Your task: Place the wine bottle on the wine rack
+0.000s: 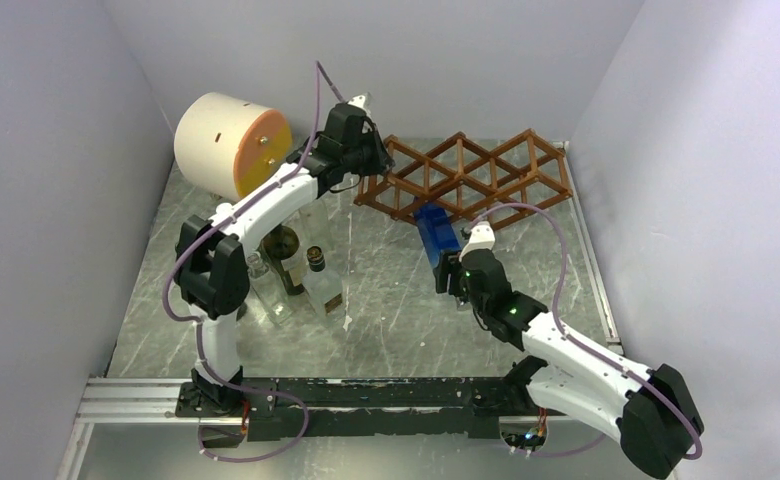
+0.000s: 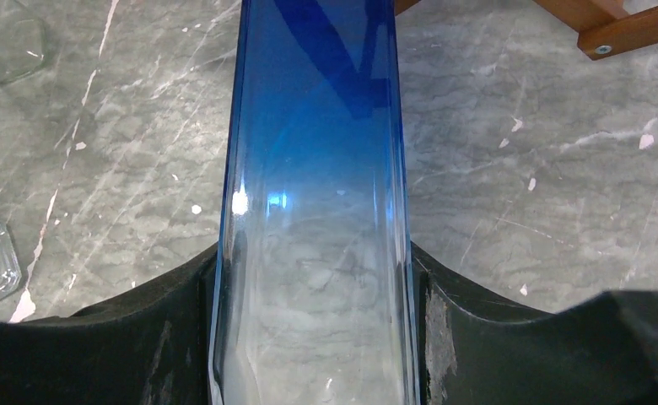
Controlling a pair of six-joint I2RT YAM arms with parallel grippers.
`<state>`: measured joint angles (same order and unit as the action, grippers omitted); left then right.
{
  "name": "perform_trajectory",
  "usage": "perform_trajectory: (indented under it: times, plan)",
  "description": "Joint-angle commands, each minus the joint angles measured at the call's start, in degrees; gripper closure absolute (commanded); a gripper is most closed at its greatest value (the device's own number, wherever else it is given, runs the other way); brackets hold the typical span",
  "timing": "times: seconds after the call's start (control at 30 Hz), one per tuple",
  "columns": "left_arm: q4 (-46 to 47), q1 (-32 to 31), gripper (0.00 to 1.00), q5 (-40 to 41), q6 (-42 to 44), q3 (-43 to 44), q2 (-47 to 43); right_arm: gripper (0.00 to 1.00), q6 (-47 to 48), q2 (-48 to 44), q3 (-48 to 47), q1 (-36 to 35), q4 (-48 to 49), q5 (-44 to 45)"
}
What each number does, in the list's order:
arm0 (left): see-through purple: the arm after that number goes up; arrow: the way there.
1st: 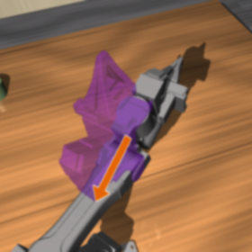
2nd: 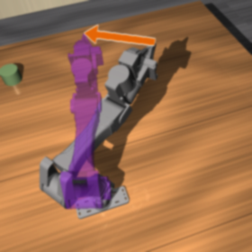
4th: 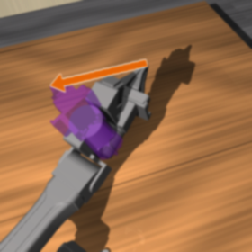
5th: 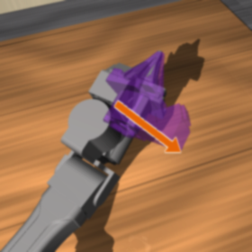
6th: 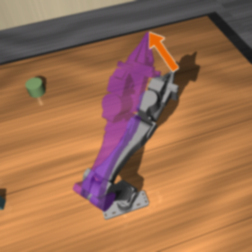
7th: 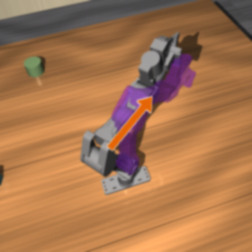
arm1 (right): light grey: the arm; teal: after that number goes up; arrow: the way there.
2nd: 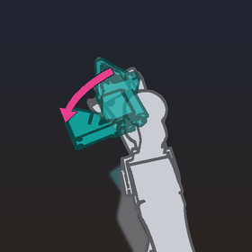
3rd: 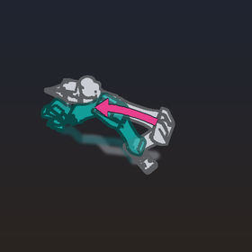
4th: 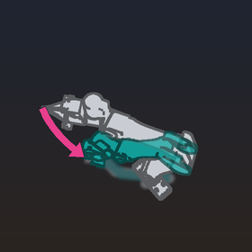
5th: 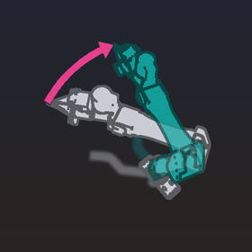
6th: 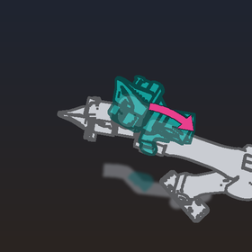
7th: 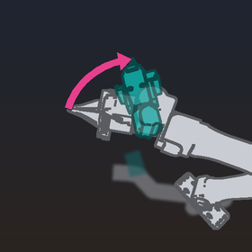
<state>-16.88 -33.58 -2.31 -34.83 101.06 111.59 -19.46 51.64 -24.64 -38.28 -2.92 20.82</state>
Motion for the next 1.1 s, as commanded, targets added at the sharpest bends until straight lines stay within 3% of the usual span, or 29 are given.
perform_trajectory:
  times: [0.0, 0.4, 0.63, 0.93, 1.07]
  plan:
    - [1.71, 1.51, 0.93, 1.26, 0.48, -2.03, -5.43, 1.0, 2.38, -0.29, -2.6, 2.82, 12.91, 3.55]
    - [-0.06, 1.59, 0.93, 5.12, -0.22, 0.52, -9.48, 1.0, 5.32, 2.35, -6.09, 4.4, 15.29, -2.87]
    - [-1.22, 1.76, 0.93, 8.78, 0.0, -1.24, -11.91, 1.0, 7.01, 6.66, -8.3, 7.92, 18.65, -8.04]
    - [-0.59, 2.08, 0.93, 7.08, -0.67, -5.35, -12.94, 1.0, 6.79, 10.34, -7.58, 9.73, 24.39, -11.78]
    - [-0.79, 2.69, 0.85, 6.53, -0.85, -6.08, -12.39, 1.0, 6.29, 9.75, -4.67, 9.77, 29.17, -14.57]
